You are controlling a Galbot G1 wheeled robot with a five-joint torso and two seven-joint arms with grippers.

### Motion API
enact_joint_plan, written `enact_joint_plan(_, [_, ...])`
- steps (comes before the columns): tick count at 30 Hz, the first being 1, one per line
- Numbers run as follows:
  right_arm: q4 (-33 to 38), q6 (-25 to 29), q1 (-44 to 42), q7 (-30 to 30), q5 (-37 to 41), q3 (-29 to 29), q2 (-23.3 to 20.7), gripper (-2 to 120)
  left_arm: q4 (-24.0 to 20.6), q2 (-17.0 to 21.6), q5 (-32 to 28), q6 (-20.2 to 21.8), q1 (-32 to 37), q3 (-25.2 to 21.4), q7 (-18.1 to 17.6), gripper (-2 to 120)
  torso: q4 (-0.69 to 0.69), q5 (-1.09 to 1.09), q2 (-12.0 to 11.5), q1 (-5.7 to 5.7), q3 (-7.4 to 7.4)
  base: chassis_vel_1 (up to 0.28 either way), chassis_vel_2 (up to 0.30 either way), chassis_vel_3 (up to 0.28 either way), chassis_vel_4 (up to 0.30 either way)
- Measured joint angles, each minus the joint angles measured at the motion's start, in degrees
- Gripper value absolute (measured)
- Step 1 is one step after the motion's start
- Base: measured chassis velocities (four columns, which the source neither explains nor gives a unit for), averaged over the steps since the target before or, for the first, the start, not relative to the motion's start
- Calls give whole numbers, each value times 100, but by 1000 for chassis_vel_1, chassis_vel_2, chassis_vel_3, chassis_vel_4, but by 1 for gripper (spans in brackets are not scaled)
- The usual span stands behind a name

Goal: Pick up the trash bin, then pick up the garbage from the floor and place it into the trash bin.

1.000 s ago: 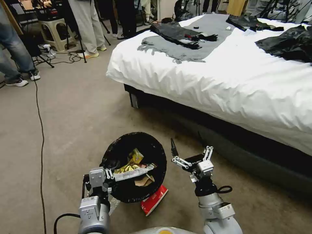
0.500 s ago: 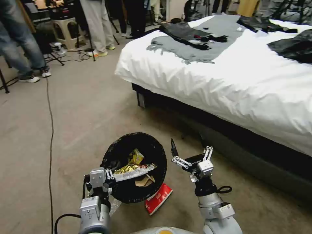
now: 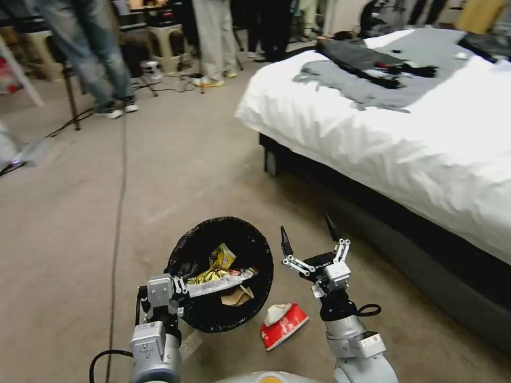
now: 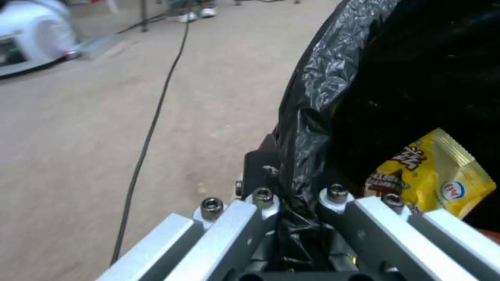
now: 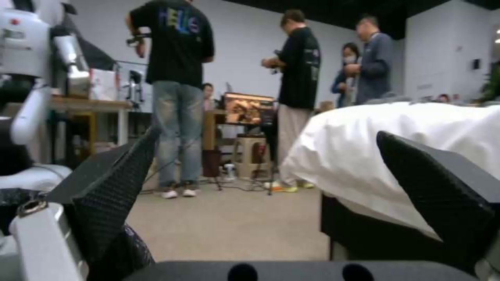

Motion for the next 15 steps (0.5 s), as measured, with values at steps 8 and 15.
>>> enact_joint_plan(8, [6, 0, -25, -31, -7, 91, -48, 100, 19, -2, 1, -30, 0, 8, -10, 0, 2, 0, 0, 0, 0, 106, 110, 101, 96])
enact_joint_plan(15, [-89, -115, -67, -15, 10, 283, -187, 100, 32, -11, 12, -37, -5, 44, -2, 0, -1, 0, 0, 0, 0, 7, 11, 4, 5])
